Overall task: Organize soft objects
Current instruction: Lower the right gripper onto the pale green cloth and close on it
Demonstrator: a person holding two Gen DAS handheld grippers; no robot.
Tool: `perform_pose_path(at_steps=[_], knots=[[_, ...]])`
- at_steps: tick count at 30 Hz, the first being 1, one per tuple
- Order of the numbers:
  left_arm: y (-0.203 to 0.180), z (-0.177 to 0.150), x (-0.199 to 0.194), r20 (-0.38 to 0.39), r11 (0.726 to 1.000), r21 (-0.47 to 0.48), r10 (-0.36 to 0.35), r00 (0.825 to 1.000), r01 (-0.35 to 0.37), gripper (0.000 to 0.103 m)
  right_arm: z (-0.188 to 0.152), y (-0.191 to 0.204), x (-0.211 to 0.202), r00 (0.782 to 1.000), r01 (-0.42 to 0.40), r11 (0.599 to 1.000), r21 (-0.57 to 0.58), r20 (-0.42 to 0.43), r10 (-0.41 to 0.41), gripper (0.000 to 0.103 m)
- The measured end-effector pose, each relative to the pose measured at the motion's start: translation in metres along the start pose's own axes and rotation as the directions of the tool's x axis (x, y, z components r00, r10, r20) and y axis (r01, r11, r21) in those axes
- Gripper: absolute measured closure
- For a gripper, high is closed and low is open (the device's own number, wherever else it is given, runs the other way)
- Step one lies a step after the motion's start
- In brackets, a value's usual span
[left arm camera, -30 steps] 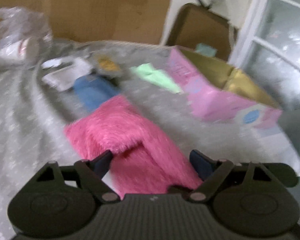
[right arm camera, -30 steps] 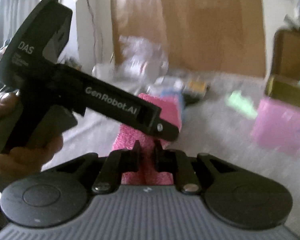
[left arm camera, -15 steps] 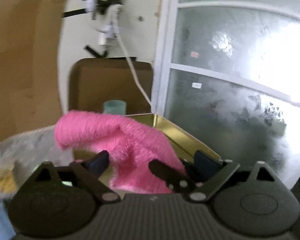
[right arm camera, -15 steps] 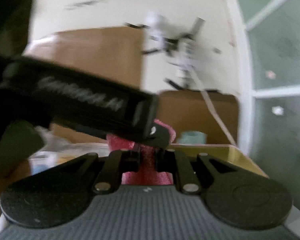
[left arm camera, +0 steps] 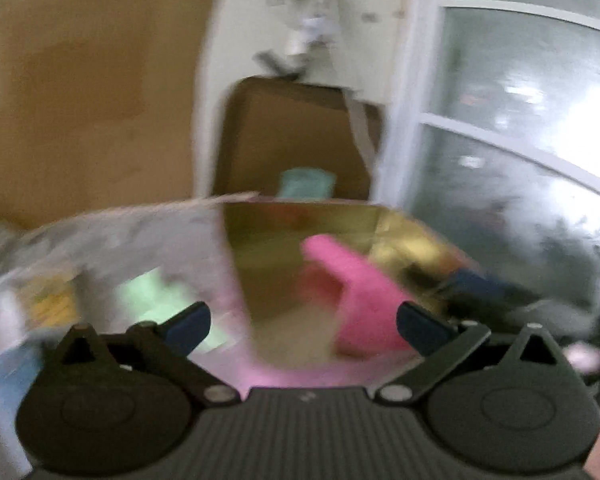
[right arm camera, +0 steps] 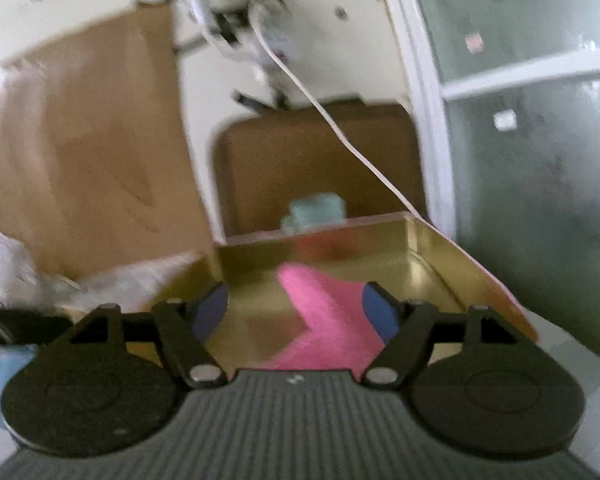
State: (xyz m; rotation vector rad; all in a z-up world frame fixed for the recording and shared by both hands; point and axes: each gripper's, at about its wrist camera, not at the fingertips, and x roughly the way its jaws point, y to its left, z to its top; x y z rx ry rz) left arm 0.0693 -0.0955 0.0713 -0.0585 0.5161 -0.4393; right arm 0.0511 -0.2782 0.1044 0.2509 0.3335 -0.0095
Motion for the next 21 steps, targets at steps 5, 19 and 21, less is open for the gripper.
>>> perform_pose_path(at_steps=[5,19,21], knots=[[0.06,-0.045,-0.032,-0.044,0.989,-0.084,0.117,0.992,-0.121,0.001,0.004,0.064,-0.014,0.981,-0.189,0.974,-0.121,0.028,0.194,0.035],[0.157,-0.078,-0.051,-0.088,0.895,-0.351,0.259,0.962,-0.274,0.001,-0.01,0.215,0.175,0.809,-0.244,0.935,-0.259,-0.585,0.049,0.037],[0.155,-0.079,-0.055,-0.066,0.899,-0.34,0.268,0.961,-0.274,0.001,-0.015,0.222,0.187,0.794,-0.213,0.933,-0.29,-0.608,-0.008,0.036]])
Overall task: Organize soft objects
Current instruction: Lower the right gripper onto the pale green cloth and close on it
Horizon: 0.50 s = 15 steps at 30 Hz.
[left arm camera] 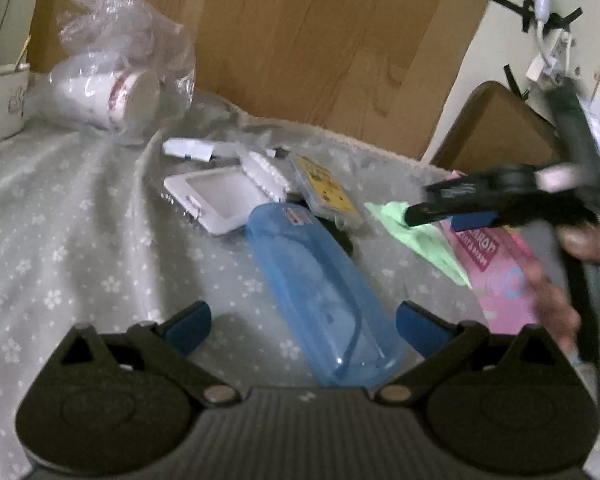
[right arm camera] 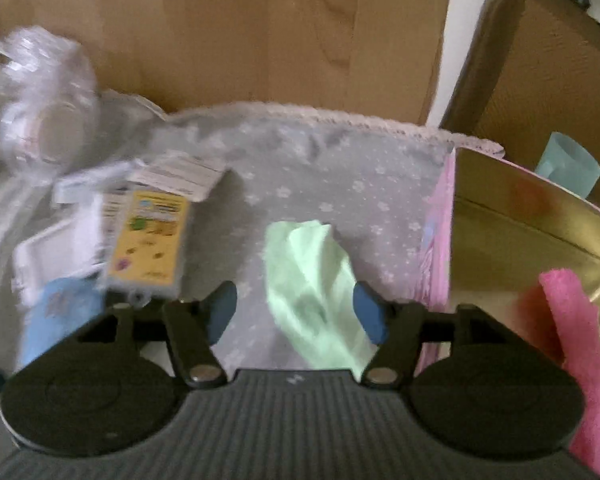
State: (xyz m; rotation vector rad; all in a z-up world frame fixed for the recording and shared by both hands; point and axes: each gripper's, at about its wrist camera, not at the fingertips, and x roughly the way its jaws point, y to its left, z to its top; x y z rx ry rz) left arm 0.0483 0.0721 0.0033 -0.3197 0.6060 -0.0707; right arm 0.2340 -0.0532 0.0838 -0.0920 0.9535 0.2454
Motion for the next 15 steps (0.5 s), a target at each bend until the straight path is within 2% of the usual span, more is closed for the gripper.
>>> perform_pose_path(at_steps=[5,7,11,12,13,15], knots=[[-0.003,-0.003,-0.015,0.083,1.0,0.023,-0.016,0.996,0.014,0.001,0.014,0.006,0.019,0.994,0.08,0.997,0.009,-0.081,-0.079,0.028],[-0.008,-0.004,-0.02,0.115,0.999,0.03,-0.017,0.993,0.013,0.001,0.015,0.01,0.021,0.989,0.111,0.994,-0.009,-0.099,-0.112,0.028],[-0.007,-0.004,-0.027,0.161,1.0,0.022,-0.007,0.987,0.003,0.001,0.012,0.018,0.028,0.977,0.166,0.976,-0.14,-0.111,-0.182,0.039],[-0.005,-0.004,-0.028,0.167,1.0,0.016,-0.005,0.986,0.003,0.001,0.009,0.021,0.026,0.979,0.153,0.972,-0.176,-0.108,-0.174,0.053],[-0.004,-0.003,-0.028,0.17,1.0,0.007,0.0,0.985,-0.001,0.001,0.007,0.024,0.027,0.984,0.08,0.977,-0.2,-0.143,-0.11,0.1],[-0.002,-0.002,-0.028,0.167,1.0,-0.011,0.007,0.986,-0.006,0.001,0.0,0.04,0.023,0.982,0.1,0.946,-0.308,-0.123,-0.144,0.097]])
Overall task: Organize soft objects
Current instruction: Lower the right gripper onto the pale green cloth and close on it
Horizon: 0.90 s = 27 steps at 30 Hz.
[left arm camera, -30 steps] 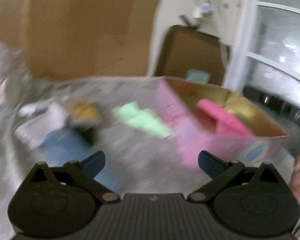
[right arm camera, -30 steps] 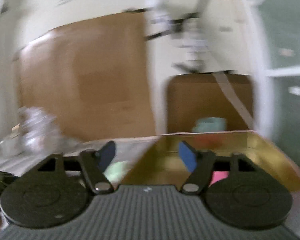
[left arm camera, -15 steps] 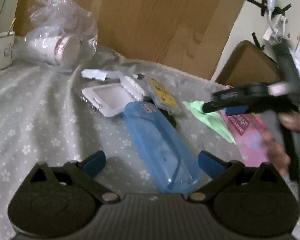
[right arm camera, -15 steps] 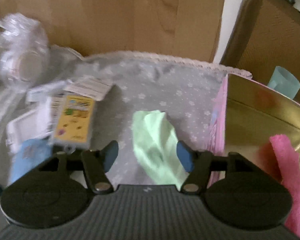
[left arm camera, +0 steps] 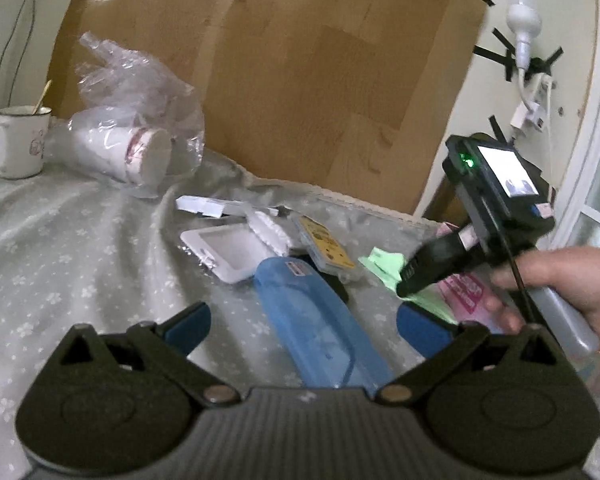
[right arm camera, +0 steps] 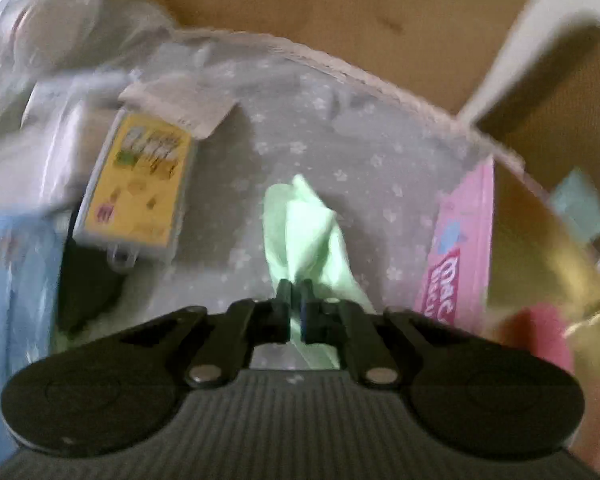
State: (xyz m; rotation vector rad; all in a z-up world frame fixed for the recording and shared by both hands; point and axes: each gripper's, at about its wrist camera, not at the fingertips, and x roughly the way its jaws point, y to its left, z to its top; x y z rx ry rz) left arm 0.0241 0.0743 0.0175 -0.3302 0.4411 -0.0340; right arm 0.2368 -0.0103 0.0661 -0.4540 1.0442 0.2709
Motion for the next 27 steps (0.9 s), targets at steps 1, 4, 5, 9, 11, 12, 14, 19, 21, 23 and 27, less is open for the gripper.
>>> perform_pose_path(at_steps=[1,4,5,9,11,12,14,19,21,23,27], knots=[[0.001,0.001,0.001,-0.002,1.0,-0.006,0.001,1.0,-0.001,0.001,-0.004,0.007,-0.003,1.0,0.015,0.999,-0.044,0.011,-0.014,0.097],[0.005,0.001,0.001,-0.005,1.0,-0.019,0.002,1.0,-0.002,0.0,-0.014,-0.002,-0.015,0.998,-0.063,0.998,0.004,0.02,0.062,0.097],[0.007,0.001,0.001,-0.004,1.0,-0.027,0.002,1.0,-0.003,0.0,-0.02,-0.009,-0.02,0.994,-0.109,0.993,0.041,0.027,0.107,0.097],[0.013,0.001,0.001,-0.008,0.998,-0.065,0.005,1.0,-0.005,0.0,-0.064,-0.012,-0.049,0.976,-0.208,0.977,0.044,0.078,0.204,0.098],[0.015,0.001,0.001,-0.01,0.997,-0.079,0.003,1.0,-0.004,0.0,-0.091,-0.011,-0.068,0.949,-0.304,0.951,0.053,0.11,0.297,0.1],[0.015,0.001,0.002,-0.011,0.996,-0.084,0.001,1.0,-0.002,0.0,-0.105,-0.008,-0.08,0.932,-0.347,0.937,0.048,0.13,0.338,0.1],[0.015,0.001,0.002,-0.012,0.997,-0.076,0.009,1.0,-0.01,0.0,-0.129,0.009,-0.102,0.91,-0.384,0.923,-0.004,0.167,0.379,0.1],[0.009,0.0,0.003,-0.019,0.998,-0.059,0.03,0.999,-0.031,0.0,-0.146,0.03,-0.128,0.904,-0.323,0.94,-0.106,0.258,0.34,0.097],[0.007,-0.001,0.003,-0.018,0.998,-0.047,0.045,0.999,-0.046,0.0,-0.125,0.018,-0.116,0.917,-0.275,0.96,-0.056,0.286,0.28,0.077],[0.007,-0.001,0.0,-0.005,0.998,-0.037,0.052,0.999,-0.052,0.0,-0.102,0.004,-0.099,0.92,-0.263,0.965,-0.002,0.301,0.251,0.047],[0.002,-0.003,-0.002,0.009,0.998,-0.006,0.061,0.998,-0.061,0.0,-0.056,-0.001,-0.061,0.945,-0.204,0.977,0.067,0.274,0.178,0.044]])
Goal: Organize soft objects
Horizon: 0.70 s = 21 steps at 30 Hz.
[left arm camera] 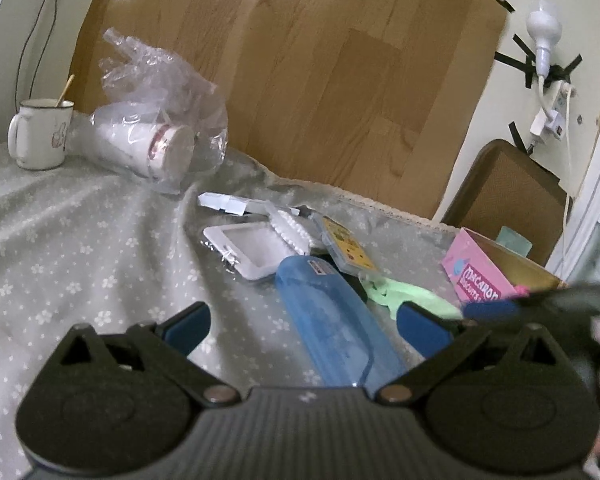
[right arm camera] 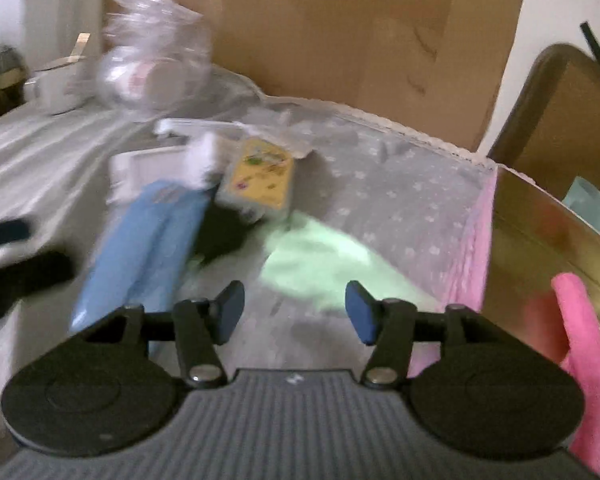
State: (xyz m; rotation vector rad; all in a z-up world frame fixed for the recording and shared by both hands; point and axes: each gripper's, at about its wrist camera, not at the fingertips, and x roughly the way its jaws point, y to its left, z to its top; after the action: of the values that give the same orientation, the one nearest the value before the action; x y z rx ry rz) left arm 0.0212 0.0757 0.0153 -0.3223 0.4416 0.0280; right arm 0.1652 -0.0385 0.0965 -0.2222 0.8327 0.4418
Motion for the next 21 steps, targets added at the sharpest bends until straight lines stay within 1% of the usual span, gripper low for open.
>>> perform_pose_path(at_steps=[1,3,4,6,7,9,10,11,12,13,14,16,18,19,21], knots=[[-0.001,0.0,0.0,0.001,1.0,0.006,-0.001,1.0,0.001,0.0,0.006,-0.001,0.011,1.0,0.012,1.0,0.01,-0.014,-0.012,0.043],[-0.001,0.0,0.0,0.004,1.0,0.012,-0.005,1.0,0.005,0.0,0.013,-0.006,0.024,0.998,0.036,0.999,0.024,-0.048,-0.035,0.038],[-0.001,0.0,0.0,0.004,1.0,0.012,-0.008,1.0,0.008,0.0,0.018,-0.01,0.034,0.996,0.049,0.997,0.054,-0.074,-0.045,0.036],[0.0,0.0,0.0,0.004,1.0,0.009,-0.016,1.0,0.016,0.0,0.013,-0.033,0.042,0.993,0.031,0.992,0.124,-0.113,-0.017,0.02],[0.001,0.001,0.0,0.004,1.0,0.008,-0.019,1.0,0.019,0.0,0.015,-0.039,0.048,0.992,0.013,0.988,0.151,-0.128,0.006,0.019],[0.002,0.001,0.0,0.005,1.0,0.004,-0.026,1.0,0.026,0.0,0.014,-0.045,0.051,0.991,-0.011,0.979,0.202,-0.131,0.038,0.018],[0.002,0.001,0.0,0.004,1.0,0.001,-0.029,1.0,0.029,0.0,0.014,-0.043,0.05,0.991,-0.015,0.98,0.199,-0.124,0.041,0.02],[0.003,0.002,0.0,0.003,0.999,-0.002,-0.032,0.999,0.032,0.0,0.012,-0.042,0.048,0.992,-0.035,0.982,0.186,-0.11,0.056,0.031],[0.004,0.002,0.001,0.002,0.999,-0.007,-0.035,0.999,0.035,0.0,0.012,-0.04,0.044,0.993,-0.053,0.985,0.167,-0.099,0.071,0.054],[0.004,0.002,0.001,0.001,0.999,-0.011,-0.037,0.999,0.037,0.0,0.013,-0.04,0.04,0.992,-0.07,0.986,0.15,-0.096,0.085,0.07],[0.005,0.002,0.002,0.0,0.999,-0.014,-0.038,0.999,0.038,0.0,0.014,-0.039,0.038,0.991,-0.065,0.988,0.142,-0.105,0.081,0.097],[0.005,0.002,0.002,-0.001,0.999,-0.018,-0.036,0.999,0.036,0.0,0.009,-0.036,0.031,0.991,-0.06,0.992,0.112,-0.108,0.072,0.097],[0.005,0.002,0.001,0.003,0.999,-0.018,-0.033,0.999,0.033,0.0,0.002,-0.032,0.024,0.993,-0.07,0.994,0.082,-0.091,0.077,0.097],[0.005,0.001,0.0,0.004,0.999,-0.018,-0.031,1.0,0.031,0.0,-0.003,-0.03,0.02,0.993,-0.082,0.994,0.072,-0.082,0.088,0.097],[0.004,0.002,0.001,0.004,0.999,-0.019,-0.028,1.0,0.028,0.0,-0.013,-0.028,0.009,0.988,-0.134,0.989,0.069,-0.065,0.138,0.097]])
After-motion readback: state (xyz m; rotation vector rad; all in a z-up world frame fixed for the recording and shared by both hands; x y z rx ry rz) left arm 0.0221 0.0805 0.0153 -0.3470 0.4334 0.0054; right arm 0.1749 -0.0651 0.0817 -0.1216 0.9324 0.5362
